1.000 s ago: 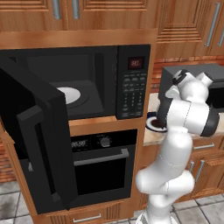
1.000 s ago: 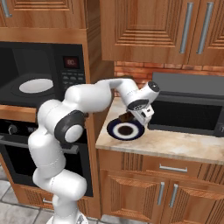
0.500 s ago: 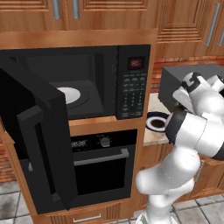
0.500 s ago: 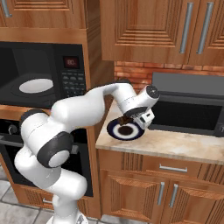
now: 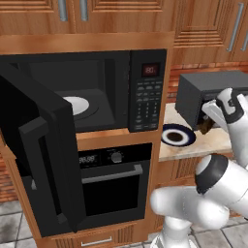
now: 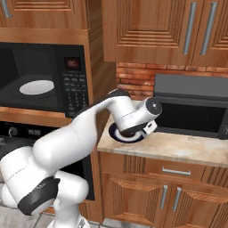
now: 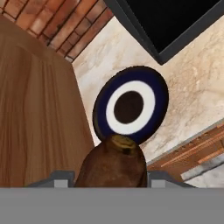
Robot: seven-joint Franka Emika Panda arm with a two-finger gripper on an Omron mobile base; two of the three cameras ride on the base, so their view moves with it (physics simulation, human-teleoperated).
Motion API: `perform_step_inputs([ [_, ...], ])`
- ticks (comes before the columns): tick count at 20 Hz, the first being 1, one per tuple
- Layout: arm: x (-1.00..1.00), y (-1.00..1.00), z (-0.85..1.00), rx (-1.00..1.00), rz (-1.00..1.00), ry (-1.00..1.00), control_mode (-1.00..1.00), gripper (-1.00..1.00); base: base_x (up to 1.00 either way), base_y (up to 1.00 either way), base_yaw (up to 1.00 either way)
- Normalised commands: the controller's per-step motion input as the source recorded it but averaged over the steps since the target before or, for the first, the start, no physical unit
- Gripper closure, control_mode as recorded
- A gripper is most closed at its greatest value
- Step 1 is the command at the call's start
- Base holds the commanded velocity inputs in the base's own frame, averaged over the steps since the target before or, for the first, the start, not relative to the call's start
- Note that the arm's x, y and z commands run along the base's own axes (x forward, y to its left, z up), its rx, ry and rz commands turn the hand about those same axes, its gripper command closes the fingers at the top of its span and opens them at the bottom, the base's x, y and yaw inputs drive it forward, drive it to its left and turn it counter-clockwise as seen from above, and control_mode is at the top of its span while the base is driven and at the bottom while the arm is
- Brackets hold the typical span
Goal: Pick the sweet potato from the counter and place it in the microwave. Then turn on the microwave.
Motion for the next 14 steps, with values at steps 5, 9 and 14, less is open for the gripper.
perform_step_inputs([
  [5,-0.59,0.00,0.30,-0.01,0.00,-0.13,-1.00,1.00,0.00,0.00,0.00],
  [9,-0.58,0.00,0.32,-0.01,0.00,-0.12,-1.00,1.00,0.00,0.00,0.00],
  [14,-0.56,0.00,0.31,-0.01,0.00,-0.09,-1.00,1.00,0.00,0.00,0.00],
])
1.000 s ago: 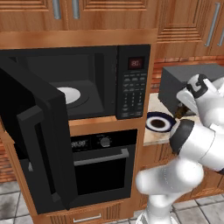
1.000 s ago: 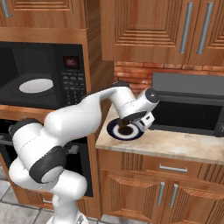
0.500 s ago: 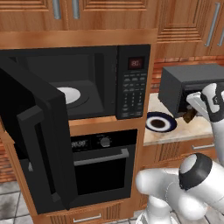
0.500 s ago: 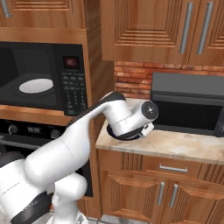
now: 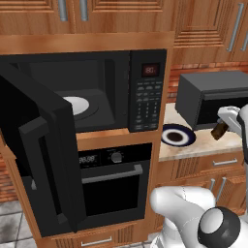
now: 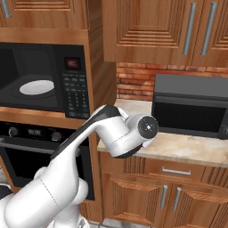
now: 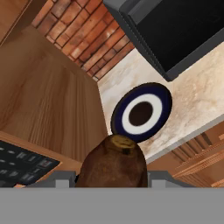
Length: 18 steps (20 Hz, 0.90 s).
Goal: Pick the sweet potato from the counter and place it in the microwave. Then turn on the microwave.
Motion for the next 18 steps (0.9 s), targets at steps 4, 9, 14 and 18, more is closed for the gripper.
perform_step_inputs([
  [4,-0.49,0.05,0.32,-0.01,0.00,-0.06,-1.00,1.00,0.00,0.00,0.00],
  [9,-0.50,0.13,0.31,-0.01,0.00,-0.05,-1.00,1.00,0.00,0.00,0.00],
  [14,-0.53,0.20,0.29,-0.02,0.00,-0.05,-1.00,1.00,0.00,0.00,0.00],
  [18,-0.52,0.26,0.25,-0.04,0.00,-0.05,-1.00,1.00,0.00,0.00,0.00],
])
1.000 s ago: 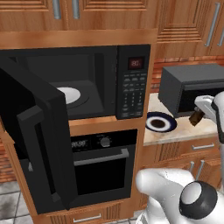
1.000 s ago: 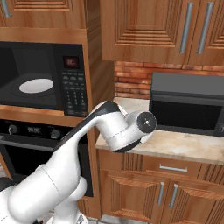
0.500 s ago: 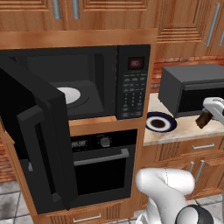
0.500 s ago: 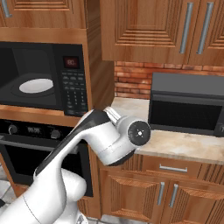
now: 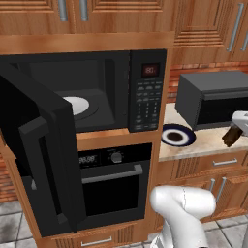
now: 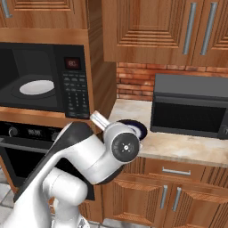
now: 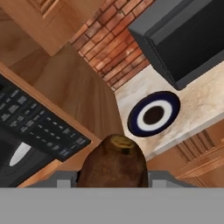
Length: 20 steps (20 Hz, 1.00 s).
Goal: Pick the sweet potato from the counter and place it in the microwave. Then turn on the microwave.
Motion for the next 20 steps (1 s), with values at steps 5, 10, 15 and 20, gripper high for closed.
perform_step_inputs([
  [5,-0.46,0.30,0.23,-0.05,0.00,-0.06,-1.00,1.00,0.00,0.00,0.00],
  [10,-0.40,0.33,0.23,-0.05,0.00,-0.06,-1.00,1.00,0.00,0.00,0.00],
  [15,-0.32,0.35,0.22,-0.06,0.00,-0.06,-1.00,1.00,0.00,0.00,0.00],
  [20,-0.25,0.38,0.20,-0.06,0.00,-0.03,-1.00,1.00,0.00,0.00,0.00],
])
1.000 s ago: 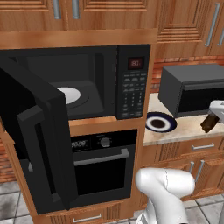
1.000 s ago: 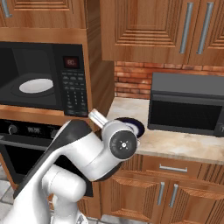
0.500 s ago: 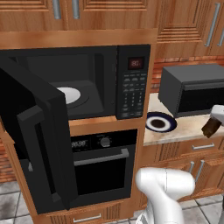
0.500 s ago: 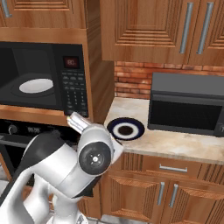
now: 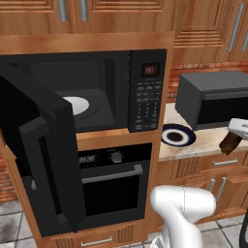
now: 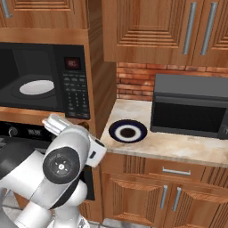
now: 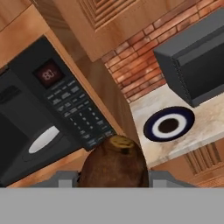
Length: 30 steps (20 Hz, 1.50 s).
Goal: Pick the sweet potato from the counter and place it in the microwave. Then turn on the microwave.
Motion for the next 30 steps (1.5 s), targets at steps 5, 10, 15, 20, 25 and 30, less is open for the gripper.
perform_step_inputs([
  [5,-0.21,0.42,0.19,-0.06,0.00,-0.01,-1.00,1.00,0.00,0.00,0.00],
  [10,-0.18,0.41,0.16,-0.06,0.00,0.00,-1.00,1.00,0.00,0.00,0.00],
  [15,-0.12,0.45,0.07,-0.06,0.00,-0.01,-1.00,1.00,0.00,0.00,0.00],
  [20,-0.03,0.48,0.03,-0.07,0.00,-0.07,-1.00,1.00,0.00,0.00,0.00],
  [25,0.00,0.45,0.03,-0.06,0.00,-0.10,-1.00,1.00,0.00,0.00,0.00],
  [30,0.00,0.44,0.00,-0.06,0.01,-0.11,-1.00,1.00,0.00,0.00,0.00],
])
